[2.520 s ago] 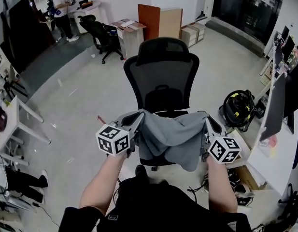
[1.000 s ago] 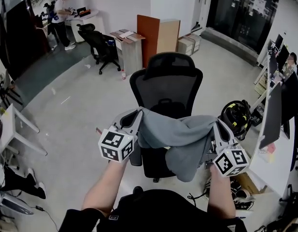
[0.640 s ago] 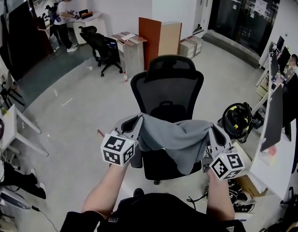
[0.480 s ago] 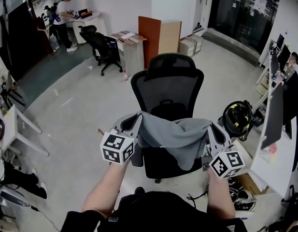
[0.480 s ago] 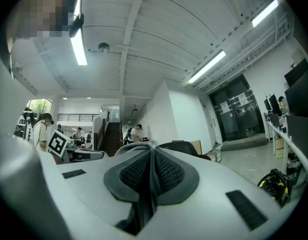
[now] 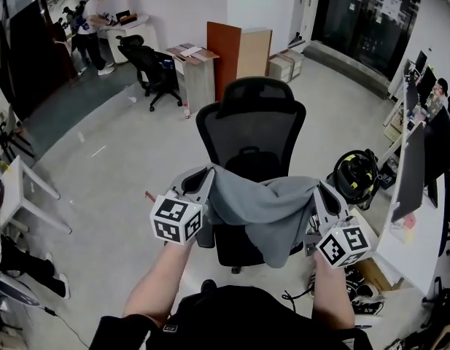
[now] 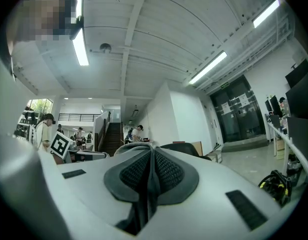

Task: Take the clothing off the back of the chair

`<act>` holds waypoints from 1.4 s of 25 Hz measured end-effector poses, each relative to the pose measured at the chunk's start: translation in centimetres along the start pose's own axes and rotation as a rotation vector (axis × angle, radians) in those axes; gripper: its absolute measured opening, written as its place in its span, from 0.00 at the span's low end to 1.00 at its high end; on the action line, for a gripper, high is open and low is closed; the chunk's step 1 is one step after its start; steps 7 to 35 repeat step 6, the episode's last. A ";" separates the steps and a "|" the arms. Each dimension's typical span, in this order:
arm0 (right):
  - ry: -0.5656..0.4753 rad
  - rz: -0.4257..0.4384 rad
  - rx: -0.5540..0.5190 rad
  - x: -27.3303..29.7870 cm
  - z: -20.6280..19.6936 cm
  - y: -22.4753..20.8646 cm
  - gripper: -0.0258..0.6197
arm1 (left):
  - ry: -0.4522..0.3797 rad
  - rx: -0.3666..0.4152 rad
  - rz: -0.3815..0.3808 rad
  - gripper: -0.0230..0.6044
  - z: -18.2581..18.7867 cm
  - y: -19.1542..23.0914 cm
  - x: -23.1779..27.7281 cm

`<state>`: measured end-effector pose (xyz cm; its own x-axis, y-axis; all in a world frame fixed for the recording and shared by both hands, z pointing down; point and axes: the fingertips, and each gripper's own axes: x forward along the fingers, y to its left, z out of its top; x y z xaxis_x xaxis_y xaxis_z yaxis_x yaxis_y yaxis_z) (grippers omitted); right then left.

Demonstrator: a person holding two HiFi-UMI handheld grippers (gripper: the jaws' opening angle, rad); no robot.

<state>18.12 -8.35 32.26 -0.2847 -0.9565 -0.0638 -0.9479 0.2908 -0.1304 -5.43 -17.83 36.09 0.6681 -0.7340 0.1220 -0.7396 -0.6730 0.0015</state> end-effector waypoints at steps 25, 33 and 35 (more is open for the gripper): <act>0.000 0.003 -0.005 0.0 -0.1 0.0 0.10 | 0.010 -0.006 -0.009 0.05 -0.6 0.0 0.2; 0.000 0.003 -0.005 0.0 -0.1 0.0 0.10 | 0.010 -0.006 -0.009 0.05 -0.6 0.0 0.2; 0.000 0.003 -0.005 0.0 -0.1 0.0 0.10 | 0.010 -0.006 -0.009 0.05 -0.6 0.0 0.2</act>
